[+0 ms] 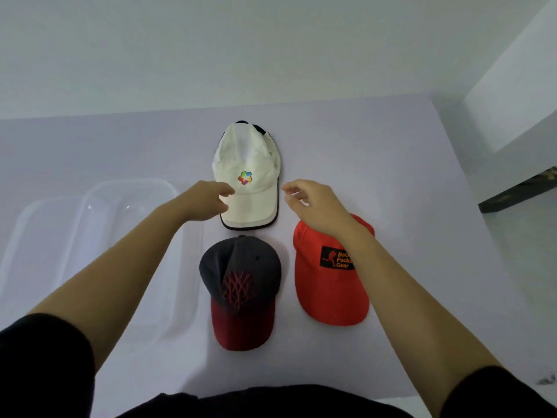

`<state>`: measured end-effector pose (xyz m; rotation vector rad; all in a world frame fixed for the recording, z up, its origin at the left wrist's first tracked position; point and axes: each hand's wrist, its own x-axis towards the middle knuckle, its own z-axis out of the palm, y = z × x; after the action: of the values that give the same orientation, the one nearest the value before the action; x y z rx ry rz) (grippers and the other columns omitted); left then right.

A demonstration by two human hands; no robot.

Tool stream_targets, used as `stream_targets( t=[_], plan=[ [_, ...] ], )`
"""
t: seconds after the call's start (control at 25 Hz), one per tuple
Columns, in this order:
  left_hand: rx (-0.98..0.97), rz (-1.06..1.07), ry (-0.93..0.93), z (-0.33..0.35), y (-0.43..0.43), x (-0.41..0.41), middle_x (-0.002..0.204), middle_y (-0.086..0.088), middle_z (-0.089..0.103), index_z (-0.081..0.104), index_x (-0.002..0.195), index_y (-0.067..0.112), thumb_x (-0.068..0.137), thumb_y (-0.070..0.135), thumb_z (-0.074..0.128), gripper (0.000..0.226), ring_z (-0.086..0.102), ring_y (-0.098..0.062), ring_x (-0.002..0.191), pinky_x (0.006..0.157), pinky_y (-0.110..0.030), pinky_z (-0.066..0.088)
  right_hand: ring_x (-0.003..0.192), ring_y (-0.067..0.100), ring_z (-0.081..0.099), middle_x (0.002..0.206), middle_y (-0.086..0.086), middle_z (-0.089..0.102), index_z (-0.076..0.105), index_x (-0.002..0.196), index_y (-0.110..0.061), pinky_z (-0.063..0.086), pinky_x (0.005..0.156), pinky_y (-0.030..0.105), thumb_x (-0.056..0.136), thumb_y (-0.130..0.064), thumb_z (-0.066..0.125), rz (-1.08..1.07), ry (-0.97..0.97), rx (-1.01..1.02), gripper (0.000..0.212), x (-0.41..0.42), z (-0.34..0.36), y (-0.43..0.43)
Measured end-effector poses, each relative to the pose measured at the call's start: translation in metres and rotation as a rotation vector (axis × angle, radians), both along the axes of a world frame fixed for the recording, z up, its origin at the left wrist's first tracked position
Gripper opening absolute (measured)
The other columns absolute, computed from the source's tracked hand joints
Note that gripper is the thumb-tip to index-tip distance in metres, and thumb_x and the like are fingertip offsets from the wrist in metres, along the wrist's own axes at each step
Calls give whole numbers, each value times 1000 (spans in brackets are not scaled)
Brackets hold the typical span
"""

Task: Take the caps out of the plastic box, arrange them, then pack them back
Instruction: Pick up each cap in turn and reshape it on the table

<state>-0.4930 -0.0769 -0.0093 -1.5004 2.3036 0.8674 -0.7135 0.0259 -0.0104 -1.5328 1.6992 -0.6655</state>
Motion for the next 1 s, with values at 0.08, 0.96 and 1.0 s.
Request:
stream_targets(
  t=[0.08, 0.96, 1.0],
  plan=[
    [17, -68, -94, -16, 3, 5, 147, -13, 41, 34, 144, 10, 89, 10, 59, 60, 45, -27, 130, 106, -34, 35, 119, 24, 51, 135, 11, 50, 43, 134, -7, 44, 97, 33, 88, -23, 58, 172, 202, 166, 51, 27, -14, -26],
    [-367, 209, 222, -55, 18, -10, 135, -23, 41, 3, 149, 3, 89, -1, 37, 69, 51, -39, 105, 77, -40, 43, 93, 34, 60, 111, 19, 61, 36, 135, -2, 52, 77, 45, 90, -7, 52, -123, 458, -47, 48, 88, -61, -59],
    [-318, 258, 338, -53, 20, -9, 138, -21, 41, 4, 150, 7, 88, -1, 39, 72, 52, -39, 106, 79, -42, 45, 92, 34, 61, 108, 19, 61, 37, 134, -3, 52, 78, 46, 90, -6, 53, -121, 413, -65, 47, 92, -57, -56]
  ],
)
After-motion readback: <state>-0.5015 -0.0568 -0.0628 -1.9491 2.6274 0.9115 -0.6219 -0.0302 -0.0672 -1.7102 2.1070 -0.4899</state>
